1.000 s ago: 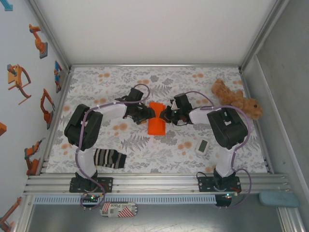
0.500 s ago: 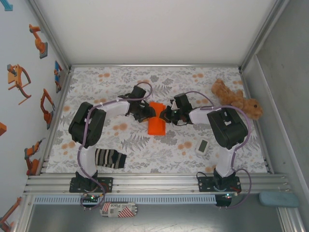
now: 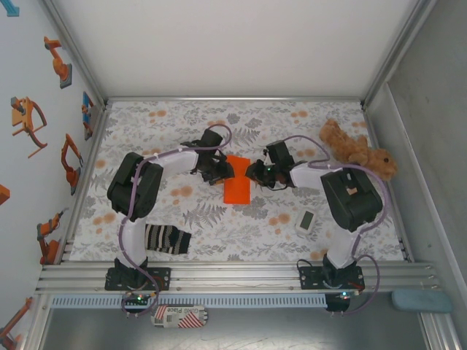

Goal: Fold a paper plane with a square sheet of paper (pick it up from the middle)
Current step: First fold in half a square sheet of paper at the center of the table.

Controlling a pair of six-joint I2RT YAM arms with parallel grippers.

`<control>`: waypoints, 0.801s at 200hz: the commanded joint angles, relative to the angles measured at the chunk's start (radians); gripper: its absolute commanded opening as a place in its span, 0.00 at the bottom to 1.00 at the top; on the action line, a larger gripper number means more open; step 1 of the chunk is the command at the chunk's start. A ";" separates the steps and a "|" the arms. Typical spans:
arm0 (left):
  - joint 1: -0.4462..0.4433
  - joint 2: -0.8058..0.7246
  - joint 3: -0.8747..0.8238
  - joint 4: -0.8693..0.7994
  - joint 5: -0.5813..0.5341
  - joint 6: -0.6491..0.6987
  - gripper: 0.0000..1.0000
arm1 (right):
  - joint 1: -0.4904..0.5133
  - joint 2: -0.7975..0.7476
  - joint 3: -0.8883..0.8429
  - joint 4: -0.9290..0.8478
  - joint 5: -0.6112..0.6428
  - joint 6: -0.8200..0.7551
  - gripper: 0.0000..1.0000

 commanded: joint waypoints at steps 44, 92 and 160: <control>-0.040 0.130 -0.023 -0.118 -0.121 0.064 0.42 | -0.031 -0.203 -0.106 -0.049 0.214 -0.034 0.51; -0.061 0.193 0.007 -0.180 -0.166 0.064 0.46 | -0.039 -0.224 -0.163 -0.027 0.219 -0.034 0.51; -0.077 0.264 0.038 -0.245 -0.186 0.000 0.50 | -0.077 -0.182 -0.163 -0.009 0.159 -0.040 0.51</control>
